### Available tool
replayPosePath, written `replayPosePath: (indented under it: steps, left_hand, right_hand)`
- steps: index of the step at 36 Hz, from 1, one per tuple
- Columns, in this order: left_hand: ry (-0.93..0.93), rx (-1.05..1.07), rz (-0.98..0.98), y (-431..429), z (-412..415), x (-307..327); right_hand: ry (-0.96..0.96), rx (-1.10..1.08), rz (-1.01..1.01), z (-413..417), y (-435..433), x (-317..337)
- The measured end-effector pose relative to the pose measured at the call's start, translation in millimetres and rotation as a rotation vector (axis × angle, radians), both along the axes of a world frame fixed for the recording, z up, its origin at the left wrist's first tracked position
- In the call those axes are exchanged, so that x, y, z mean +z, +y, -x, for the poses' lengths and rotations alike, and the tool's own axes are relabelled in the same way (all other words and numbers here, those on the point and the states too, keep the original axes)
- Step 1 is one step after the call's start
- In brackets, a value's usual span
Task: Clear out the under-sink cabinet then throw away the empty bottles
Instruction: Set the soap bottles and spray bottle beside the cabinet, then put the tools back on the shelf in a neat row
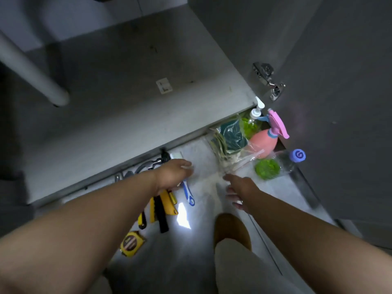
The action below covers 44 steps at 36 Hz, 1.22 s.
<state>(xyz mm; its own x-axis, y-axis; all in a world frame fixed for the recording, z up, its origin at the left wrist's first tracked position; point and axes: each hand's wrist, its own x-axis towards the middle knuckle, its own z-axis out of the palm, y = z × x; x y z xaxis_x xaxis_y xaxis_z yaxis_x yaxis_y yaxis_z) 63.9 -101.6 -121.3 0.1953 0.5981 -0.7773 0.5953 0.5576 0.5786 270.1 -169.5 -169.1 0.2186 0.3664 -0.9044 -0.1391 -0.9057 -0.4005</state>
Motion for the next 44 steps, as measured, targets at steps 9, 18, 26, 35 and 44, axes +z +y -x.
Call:
replayPosePath:
  steps: [9,18,26,35,44]
  left_hand:
    - [0.467,-0.537,-0.242,-11,128,110]
    - [0.490,-0.467,-0.293,-19,191,134]
    - [0.319,-0.544,-0.212,-2,160,55]
    - [0.205,-0.617,-0.229,-1,101,-38]
    - [0.260,-0.505,-0.345,4,59,-84]
  right_hand:
    - [-0.002,0.785,-0.122,46,26,66]
    - [-0.391,1.357,-0.340,93,85,135]
    - [-0.490,1.406,-0.150,112,68,23]
    - [-0.602,1.132,-0.165,106,29,-60]
    - [-0.607,0.988,-0.119,83,4,-63]
